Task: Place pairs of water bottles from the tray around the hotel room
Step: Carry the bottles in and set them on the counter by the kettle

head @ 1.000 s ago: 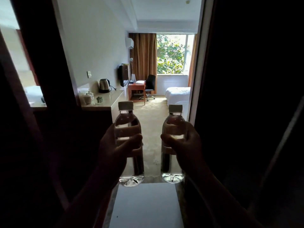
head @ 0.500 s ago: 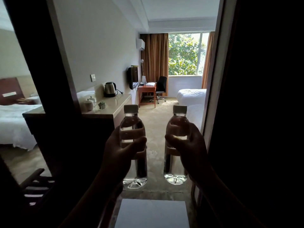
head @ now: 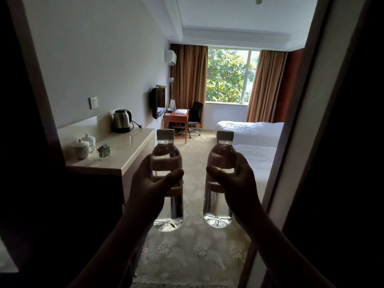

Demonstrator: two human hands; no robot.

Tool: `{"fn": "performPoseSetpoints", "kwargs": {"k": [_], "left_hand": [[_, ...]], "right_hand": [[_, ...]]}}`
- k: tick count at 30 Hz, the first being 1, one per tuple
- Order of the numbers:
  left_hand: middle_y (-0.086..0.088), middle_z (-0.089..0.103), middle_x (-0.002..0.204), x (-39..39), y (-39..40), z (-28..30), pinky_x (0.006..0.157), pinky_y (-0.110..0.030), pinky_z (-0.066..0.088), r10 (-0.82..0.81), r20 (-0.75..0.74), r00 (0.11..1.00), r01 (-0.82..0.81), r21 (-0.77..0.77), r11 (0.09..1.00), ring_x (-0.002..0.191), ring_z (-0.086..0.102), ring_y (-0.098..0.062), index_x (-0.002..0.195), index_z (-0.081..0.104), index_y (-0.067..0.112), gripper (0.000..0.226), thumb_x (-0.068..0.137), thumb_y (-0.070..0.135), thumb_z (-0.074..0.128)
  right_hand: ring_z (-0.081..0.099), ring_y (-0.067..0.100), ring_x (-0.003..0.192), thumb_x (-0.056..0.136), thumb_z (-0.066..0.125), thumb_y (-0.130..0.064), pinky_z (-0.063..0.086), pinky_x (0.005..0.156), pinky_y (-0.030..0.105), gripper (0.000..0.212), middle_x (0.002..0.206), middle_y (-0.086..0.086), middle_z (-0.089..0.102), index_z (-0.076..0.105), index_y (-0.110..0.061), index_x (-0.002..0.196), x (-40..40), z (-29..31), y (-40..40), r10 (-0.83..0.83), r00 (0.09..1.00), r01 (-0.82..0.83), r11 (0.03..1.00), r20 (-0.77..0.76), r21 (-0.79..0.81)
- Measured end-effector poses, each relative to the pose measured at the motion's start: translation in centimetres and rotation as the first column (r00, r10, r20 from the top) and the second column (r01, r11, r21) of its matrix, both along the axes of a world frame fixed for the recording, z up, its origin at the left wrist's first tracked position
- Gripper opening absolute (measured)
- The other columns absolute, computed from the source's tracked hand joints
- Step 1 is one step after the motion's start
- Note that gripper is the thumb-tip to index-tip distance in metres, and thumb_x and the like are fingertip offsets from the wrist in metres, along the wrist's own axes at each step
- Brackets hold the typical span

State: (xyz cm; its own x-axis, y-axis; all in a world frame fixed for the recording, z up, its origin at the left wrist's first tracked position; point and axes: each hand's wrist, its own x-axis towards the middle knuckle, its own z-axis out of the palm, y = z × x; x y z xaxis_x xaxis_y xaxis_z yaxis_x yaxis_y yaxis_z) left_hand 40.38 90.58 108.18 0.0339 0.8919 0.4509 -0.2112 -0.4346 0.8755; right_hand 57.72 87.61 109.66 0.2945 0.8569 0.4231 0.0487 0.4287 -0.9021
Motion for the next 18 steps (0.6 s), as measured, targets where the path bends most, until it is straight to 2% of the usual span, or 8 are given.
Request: {"fn": "performPoseSetpoints", "kwargs": {"k": [5,10,13,18], "left_hand": [[-0.008,0.073,0.098,1.4,8.8,0.7,0.060,-0.032,0.060,0.016,-0.008,1.000,-0.016,0.005,1.000,0.083,0.075,-0.032,0.104,0.065,0.027,0.042,0.064,0.028,0.079],[-0.006,0.073,0.099,3.2,17.4,-0.1,0.063,-0.033,0.060,0.027,-0.037,0.999,-0.026,0.026,0.999,0.083,0.075,-0.024,0.111,0.064,0.025,0.056,0.059,0.040,0.079],[-0.001,0.074,0.093,4.7,23.2,0.0,0.060,-0.031,0.058,0.030,-0.018,0.999,-0.030,0.019,0.999,0.078,0.074,-0.019,0.111,0.066,0.027,0.056,0.058,0.036,0.081],[-0.002,0.072,0.102,6.9,33.4,2.4,0.064,-0.043,0.061,0.112,-0.076,0.991,-0.107,0.057,0.993,0.090,0.074,-0.026,0.116,0.066,0.031,0.068,0.052,0.045,0.083]], "right_hand": [[0.072,0.007,0.072,0.079,0.075,-0.006,0.059,0.054,0.024,0.046,0.096,0.001,0.066,0.057,-0.013,0.120,0.9,0.4,8.7,0.019,0.999,-0.019,1.000,-0.028,0.021],[0.072,0.007,0.073,0.079,0.075,-0.007,0.058,0.054,0.024,0.042,0.097,0.002,0.066,0.058,-0.015,0.117,3.1,-0.8,18.1,0.037,0.999,-0.036,0.998,-0.011,0.042],[0.071,0.008,0.071,0.080,0.075,-0.006,0.060,0.055,0.028,0.044,0.096,0.002,0.066,0.058,-0.013,0.120,4.9,-1.0,24.5,0.053,0.998,-0.052,0.997,-0.019,0.058],[0.071,0.010,0.067,0.079,0.076,-0.004,0.062,0.056,0.035,0.049,0.092,0.003,0.067,0.056,-0.009,0.124,7.9,0.7,36.3,0.153,0.988,-0.150,0.984,-0.017,0.099]]}}
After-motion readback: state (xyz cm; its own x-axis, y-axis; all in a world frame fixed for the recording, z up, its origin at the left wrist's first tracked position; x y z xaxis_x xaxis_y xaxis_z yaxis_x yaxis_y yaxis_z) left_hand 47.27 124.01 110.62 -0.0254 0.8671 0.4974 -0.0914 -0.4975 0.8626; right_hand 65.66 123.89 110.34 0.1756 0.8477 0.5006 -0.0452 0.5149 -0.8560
